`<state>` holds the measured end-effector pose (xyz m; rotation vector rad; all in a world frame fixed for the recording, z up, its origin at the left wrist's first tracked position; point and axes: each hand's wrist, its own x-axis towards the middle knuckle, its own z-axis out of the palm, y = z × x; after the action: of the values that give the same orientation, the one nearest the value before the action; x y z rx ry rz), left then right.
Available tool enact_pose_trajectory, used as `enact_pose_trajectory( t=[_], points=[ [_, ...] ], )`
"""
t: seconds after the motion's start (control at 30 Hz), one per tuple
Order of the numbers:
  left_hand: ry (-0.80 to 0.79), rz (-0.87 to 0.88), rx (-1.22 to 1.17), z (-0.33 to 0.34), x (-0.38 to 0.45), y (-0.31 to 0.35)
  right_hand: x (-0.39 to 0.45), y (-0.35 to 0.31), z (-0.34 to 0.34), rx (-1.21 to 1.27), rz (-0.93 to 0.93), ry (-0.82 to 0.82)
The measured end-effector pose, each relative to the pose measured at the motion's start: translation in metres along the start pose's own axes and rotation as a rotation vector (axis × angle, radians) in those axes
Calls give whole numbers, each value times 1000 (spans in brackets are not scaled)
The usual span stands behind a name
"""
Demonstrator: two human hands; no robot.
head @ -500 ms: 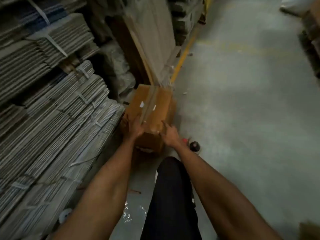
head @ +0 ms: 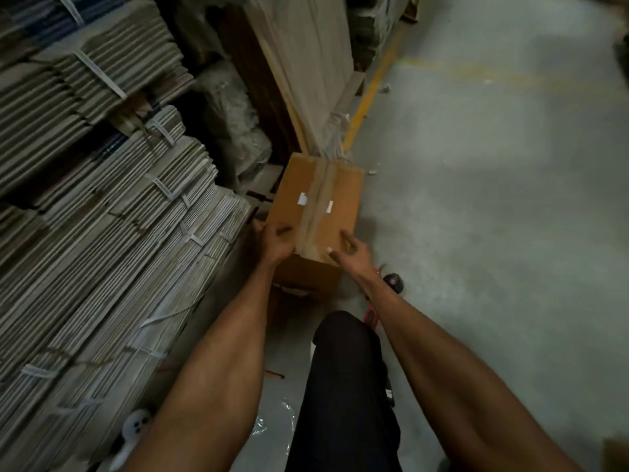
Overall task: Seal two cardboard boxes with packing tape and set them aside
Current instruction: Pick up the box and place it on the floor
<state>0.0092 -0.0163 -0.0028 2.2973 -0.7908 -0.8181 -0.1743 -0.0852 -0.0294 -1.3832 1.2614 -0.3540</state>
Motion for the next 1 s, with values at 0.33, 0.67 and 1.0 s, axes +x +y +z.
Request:
enact_pose_trajectory(
  t=[0.33, 0.67, 1.0],
  points=[
    [-162, 266, 40, 118, -93, 79, -82, 52, -155, -118, 109, 337],
    [-359, 413, 204, 263, -172, 102, -154, 192, -256, -28, 277, 495],
    [-563, 412, 396, 365, -142, 24, -127, 356, -220, 139, 457, 508]
  ],
)
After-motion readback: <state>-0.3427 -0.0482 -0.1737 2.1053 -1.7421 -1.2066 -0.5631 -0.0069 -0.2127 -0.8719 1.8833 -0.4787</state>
